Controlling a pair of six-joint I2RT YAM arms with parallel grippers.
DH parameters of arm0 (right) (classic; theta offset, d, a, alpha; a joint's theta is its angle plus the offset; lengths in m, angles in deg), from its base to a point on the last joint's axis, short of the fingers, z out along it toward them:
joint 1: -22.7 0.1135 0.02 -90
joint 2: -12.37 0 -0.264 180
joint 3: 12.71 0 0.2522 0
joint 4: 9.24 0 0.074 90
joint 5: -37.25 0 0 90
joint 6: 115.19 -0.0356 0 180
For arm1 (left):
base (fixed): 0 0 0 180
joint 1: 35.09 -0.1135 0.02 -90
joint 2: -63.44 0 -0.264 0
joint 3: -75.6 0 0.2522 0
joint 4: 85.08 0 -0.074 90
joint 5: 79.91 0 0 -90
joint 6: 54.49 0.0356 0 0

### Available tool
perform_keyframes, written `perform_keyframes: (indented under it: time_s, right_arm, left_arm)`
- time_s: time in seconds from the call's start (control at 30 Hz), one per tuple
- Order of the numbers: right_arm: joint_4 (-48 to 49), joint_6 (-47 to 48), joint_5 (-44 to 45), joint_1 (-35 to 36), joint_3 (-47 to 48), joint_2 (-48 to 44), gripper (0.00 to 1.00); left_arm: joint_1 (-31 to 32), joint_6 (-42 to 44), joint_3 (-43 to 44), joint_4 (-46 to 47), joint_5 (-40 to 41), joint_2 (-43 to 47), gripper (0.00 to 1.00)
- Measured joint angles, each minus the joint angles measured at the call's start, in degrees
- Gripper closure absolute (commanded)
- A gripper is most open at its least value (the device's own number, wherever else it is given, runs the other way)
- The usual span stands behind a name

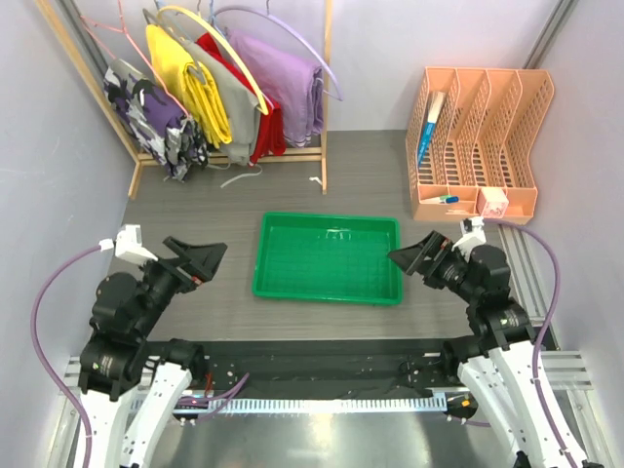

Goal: Remove the trousers from the hanger

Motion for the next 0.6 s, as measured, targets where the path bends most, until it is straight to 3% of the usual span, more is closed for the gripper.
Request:
perform_keyframes:
  time_s: [0.1, 0.23, 0.6]
  right_arm:
    - [-3.9, 0.8, 2.6, 0.0, 4.5, 3.0, 0.00]
    - [-6.9, 2.5, 1.6, 0.0, 10.6, 7.4, 0.00]
    - [-6.8, 5.7, -8.4, 0.5, 12.6, 13.6, 0.01]
  left_arm:
    - [0.0, 1.6, 4.0, -4.9, 0.8, -4.0, 0.00]
    - [0.0, 2.3, 7.1, -4.7, 1.1, -6.7, 0.00]
    - [-0.4, 8.5, 24.9, -2.0, 17.8, -35.3, 0.01]
